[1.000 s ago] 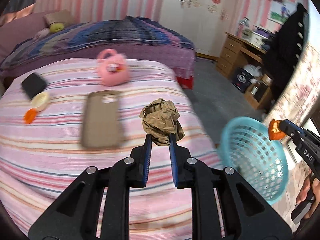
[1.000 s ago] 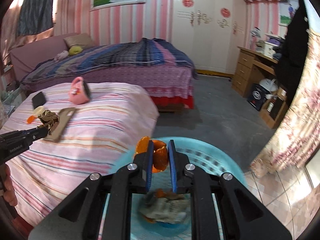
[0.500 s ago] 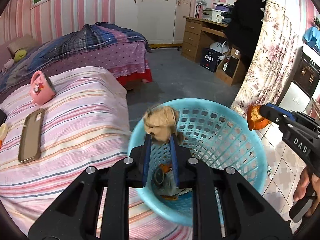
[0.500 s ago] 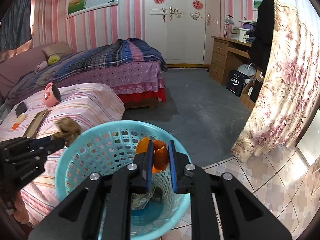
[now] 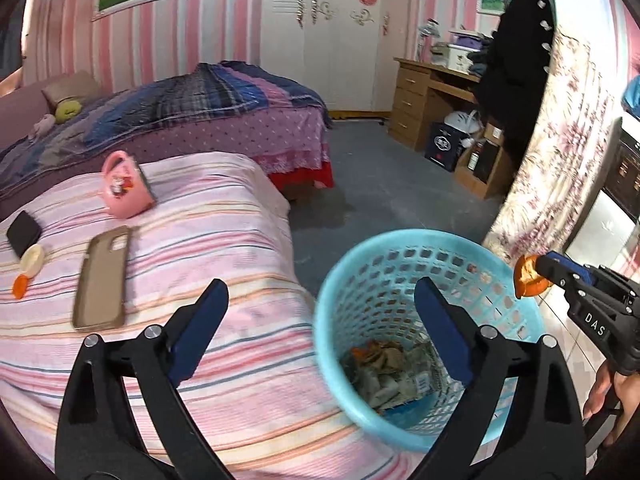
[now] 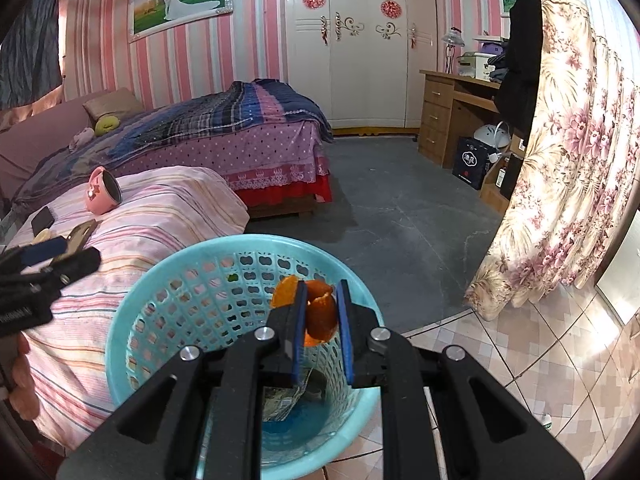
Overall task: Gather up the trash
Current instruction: 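Move both open tools back over the bed toward the lid and cap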
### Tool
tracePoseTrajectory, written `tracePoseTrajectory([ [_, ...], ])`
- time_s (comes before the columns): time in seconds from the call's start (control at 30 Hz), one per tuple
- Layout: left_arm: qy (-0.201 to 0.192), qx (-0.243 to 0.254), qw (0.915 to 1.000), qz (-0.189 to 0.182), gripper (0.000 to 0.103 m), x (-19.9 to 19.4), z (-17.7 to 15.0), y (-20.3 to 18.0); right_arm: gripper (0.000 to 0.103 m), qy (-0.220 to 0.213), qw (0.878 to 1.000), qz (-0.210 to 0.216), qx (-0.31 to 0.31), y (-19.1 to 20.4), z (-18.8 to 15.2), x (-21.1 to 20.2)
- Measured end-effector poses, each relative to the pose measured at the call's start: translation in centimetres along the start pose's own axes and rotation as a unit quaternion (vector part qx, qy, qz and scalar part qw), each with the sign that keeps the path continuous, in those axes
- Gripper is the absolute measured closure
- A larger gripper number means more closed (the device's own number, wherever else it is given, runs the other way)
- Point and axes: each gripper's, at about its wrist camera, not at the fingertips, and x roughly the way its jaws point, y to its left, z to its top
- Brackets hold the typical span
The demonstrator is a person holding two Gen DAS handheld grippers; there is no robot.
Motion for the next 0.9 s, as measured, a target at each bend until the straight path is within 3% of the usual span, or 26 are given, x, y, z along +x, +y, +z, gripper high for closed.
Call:
tracePoseTrajectory([
  [0.27,-0.019,-0.003,0.9994,0.028,0.007,-1.7,-0.5,2.6,0.084,0.0,1.0,0.007,-0.002,1.8,0.4,1.2],
  [0.33,-0.025,-0.007,0.9991,0.034,0.006,-2.3,-0.4,3.4,0.076,0.006,1.0,0.016,0.01,2.1,0.5,1.6],
  [0.4,-0.03,-0.013,0.9988,0.036,0.006,-2.8,-0.2,4.3,0.043,0.002,1.0,0.016,0.014,2.3,0.5,1.7],
  [0.43,-0.033,-0.016,0.9986,0.037,0.006,-3.1,-0.2,4.6,0.04,-0.002,1.0,0.014,0.013,2.7,0.6,1.7],
  [0.7,-0.052,-0.032,0.9965,0.058,0.006,-5.0,0.2,8.5,0.013,-0.012,1.0,0.006,0.004,5.6,1.2,2.1],
  [0.9,-0.063,-0.052,0.9935,0.079,0.006,-6.1,0.2,12.8,0.01,-0.015,1.0,0.008,-0.006,8.5,1.8,2.6],
])
